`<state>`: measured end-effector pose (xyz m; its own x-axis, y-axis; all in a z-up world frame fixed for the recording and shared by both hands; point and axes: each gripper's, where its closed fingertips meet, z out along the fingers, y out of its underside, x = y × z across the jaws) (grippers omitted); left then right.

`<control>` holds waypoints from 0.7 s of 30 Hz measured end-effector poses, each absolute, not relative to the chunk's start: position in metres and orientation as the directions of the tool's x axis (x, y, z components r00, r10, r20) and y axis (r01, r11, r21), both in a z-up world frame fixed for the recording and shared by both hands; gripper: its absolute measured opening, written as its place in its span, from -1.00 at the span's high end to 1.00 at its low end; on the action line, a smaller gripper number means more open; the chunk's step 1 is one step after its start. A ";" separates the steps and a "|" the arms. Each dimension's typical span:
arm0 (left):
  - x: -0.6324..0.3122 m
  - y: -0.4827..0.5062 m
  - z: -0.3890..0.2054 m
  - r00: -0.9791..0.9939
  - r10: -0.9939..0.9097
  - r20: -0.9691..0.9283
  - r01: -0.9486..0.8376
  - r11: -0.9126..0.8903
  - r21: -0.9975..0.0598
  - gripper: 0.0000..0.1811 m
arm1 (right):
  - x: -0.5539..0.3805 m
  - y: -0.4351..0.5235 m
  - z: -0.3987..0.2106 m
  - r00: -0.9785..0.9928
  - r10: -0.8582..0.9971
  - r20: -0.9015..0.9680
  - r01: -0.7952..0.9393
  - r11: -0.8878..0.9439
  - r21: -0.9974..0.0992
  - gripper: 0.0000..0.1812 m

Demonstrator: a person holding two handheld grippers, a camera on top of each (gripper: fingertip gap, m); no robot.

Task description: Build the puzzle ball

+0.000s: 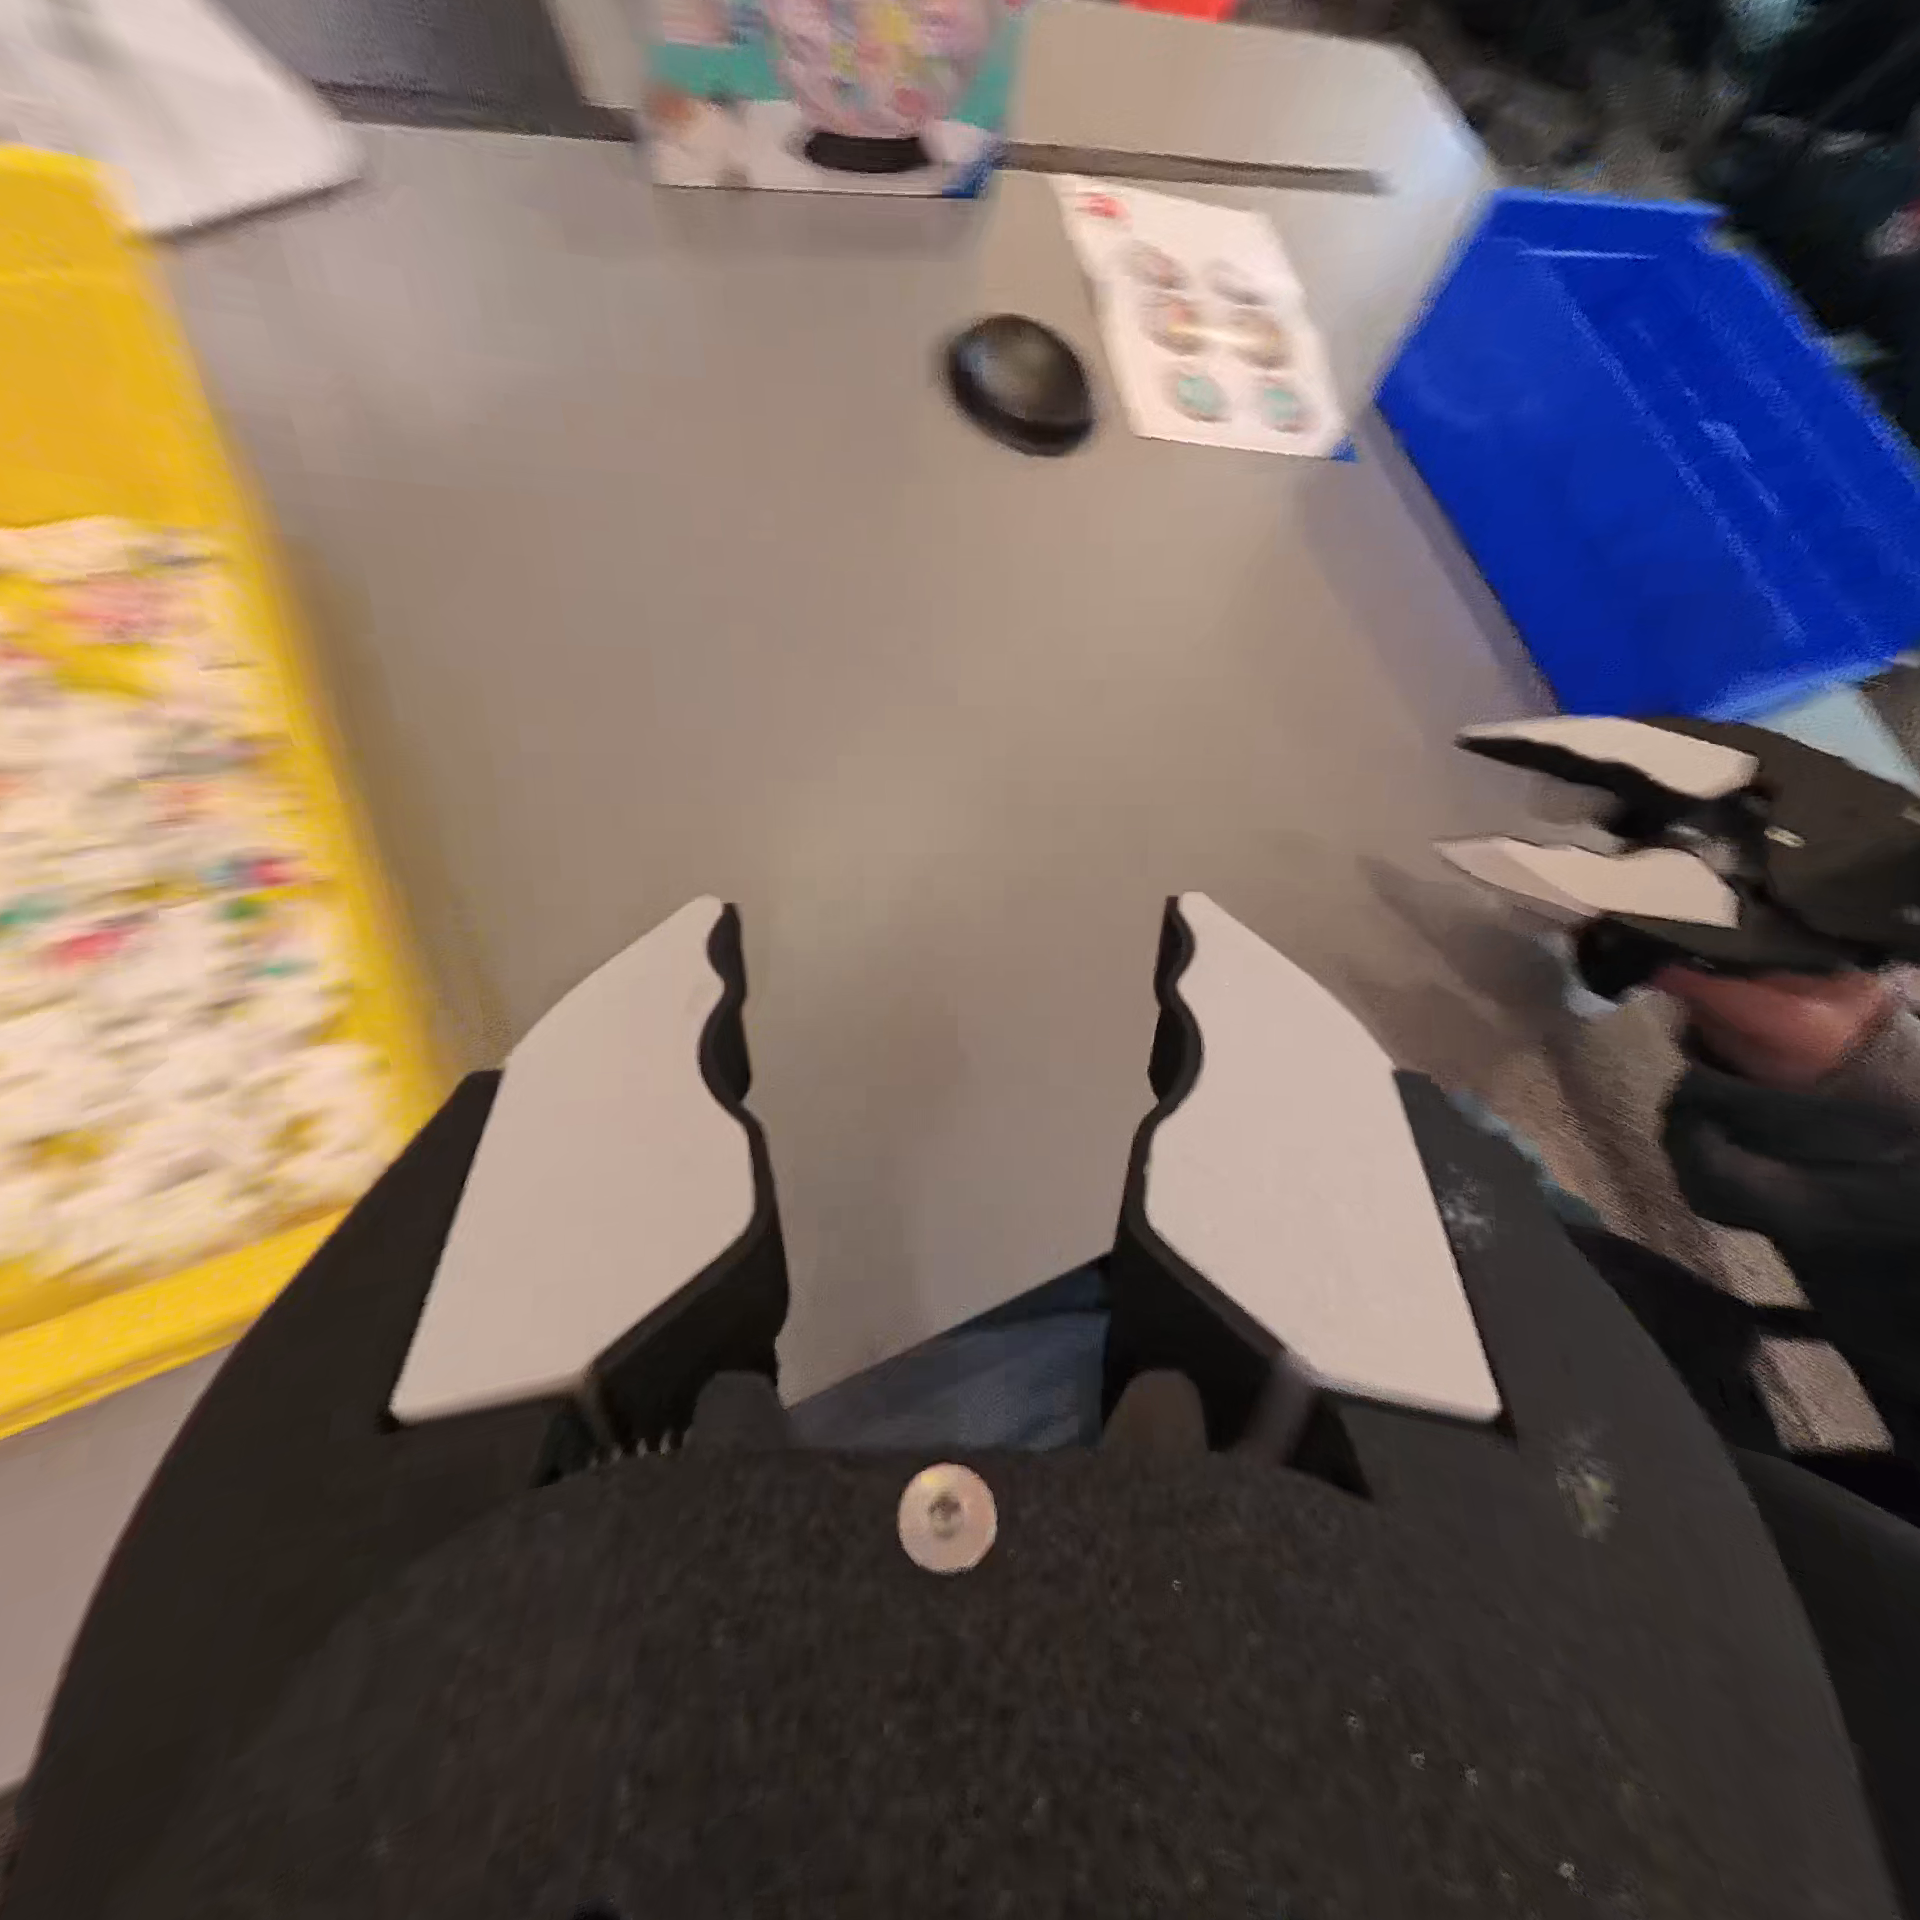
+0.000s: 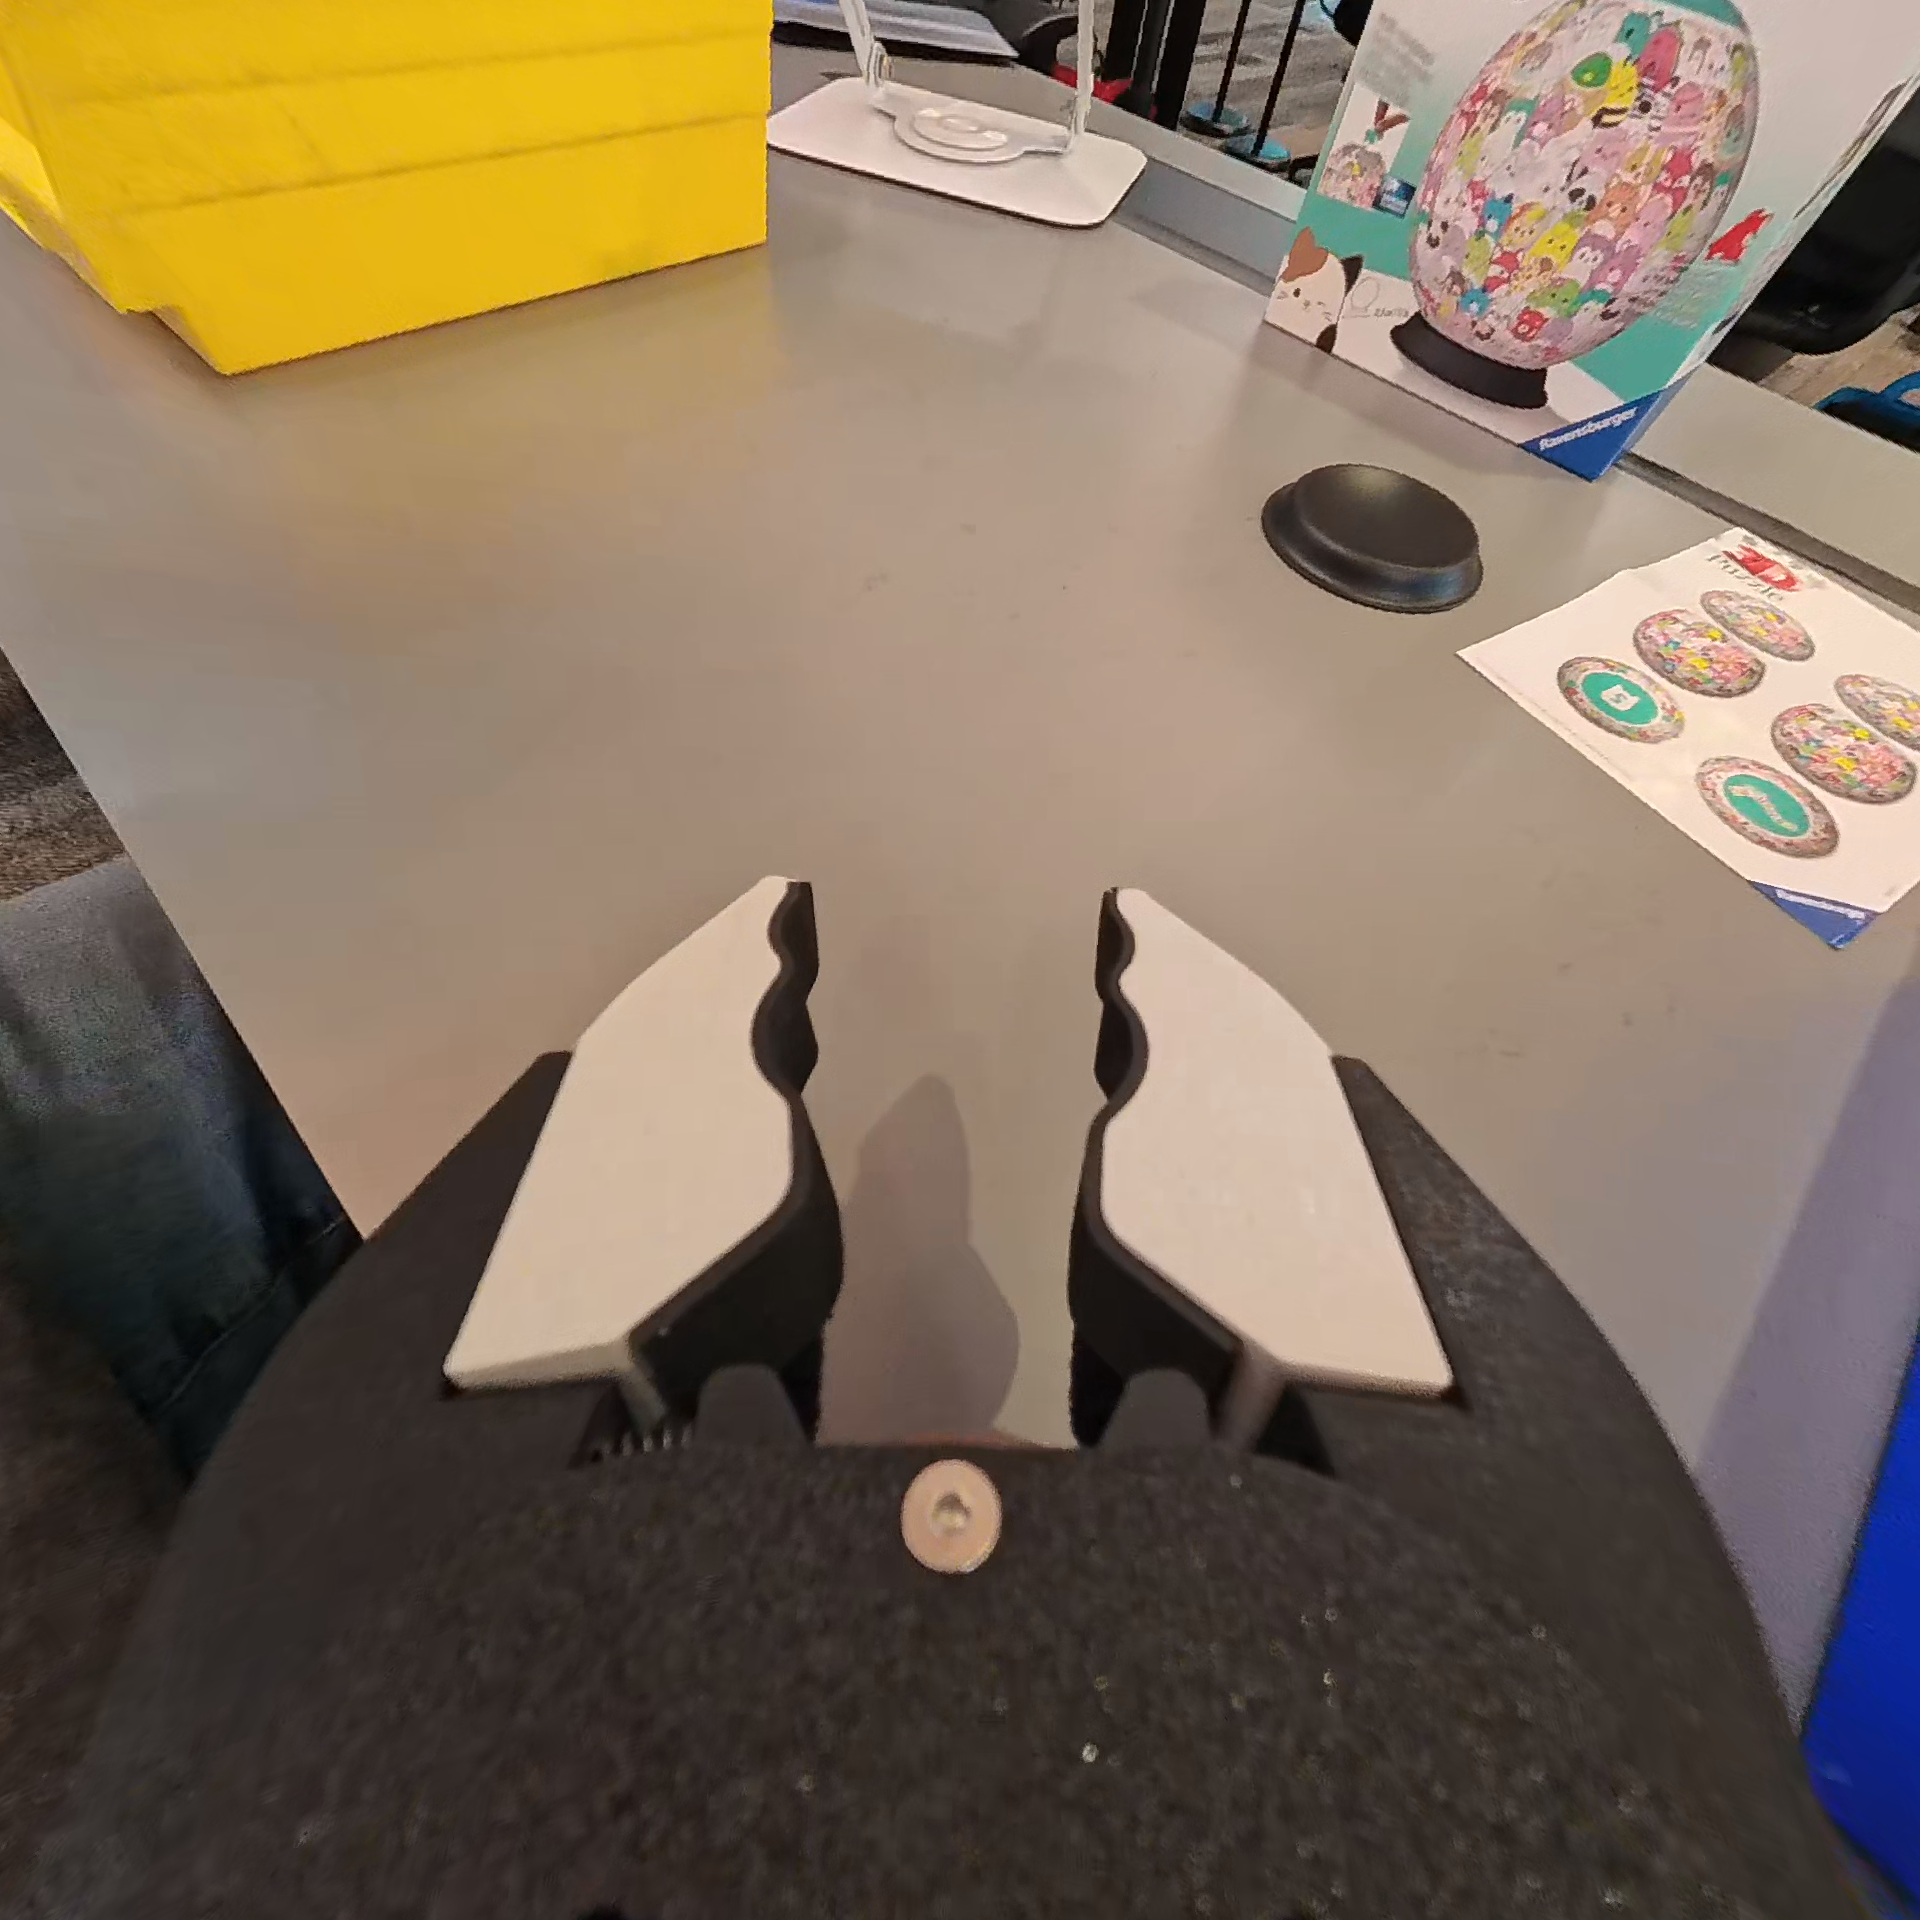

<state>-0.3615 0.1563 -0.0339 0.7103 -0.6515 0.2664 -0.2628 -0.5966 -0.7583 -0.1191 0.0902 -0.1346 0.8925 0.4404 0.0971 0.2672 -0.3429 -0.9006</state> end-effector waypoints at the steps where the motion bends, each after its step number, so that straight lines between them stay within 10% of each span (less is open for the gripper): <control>1: -0.386 0.174 -0.026 0.756 -0.608 0.243 -0.259 -0.619 -0.742 0.09 | -0.119 0.090 -0.134 0.892 0.443 0.093 0.264 -0.343 -0.901 0.43; 9: -0.475 0.329 -0.072 0.895 -0.383 0.230 -0.179 -0.780 -0.600 0.25 | -0.127 0.092 -0.138 0.874 0.477 0.089 0.279 -0.346 -0.896 0.44; 21: -0.475 0.372 -0.162 0.793 -0.602 0.097 -0.519 -0.751 -0.408 0.40 | -0.125 0.089 -0.143 0.873 0.482 0.081 0.281 -0.361 -0.889 0.48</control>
<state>-0.4745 0.3722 -0.1619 0.7928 -0.6016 0.0974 -0.5195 -0.7507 -0.4082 -0.1251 0.0894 -0.1428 0.8726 0.4817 0.0807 0.2812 -0.3605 -0.8893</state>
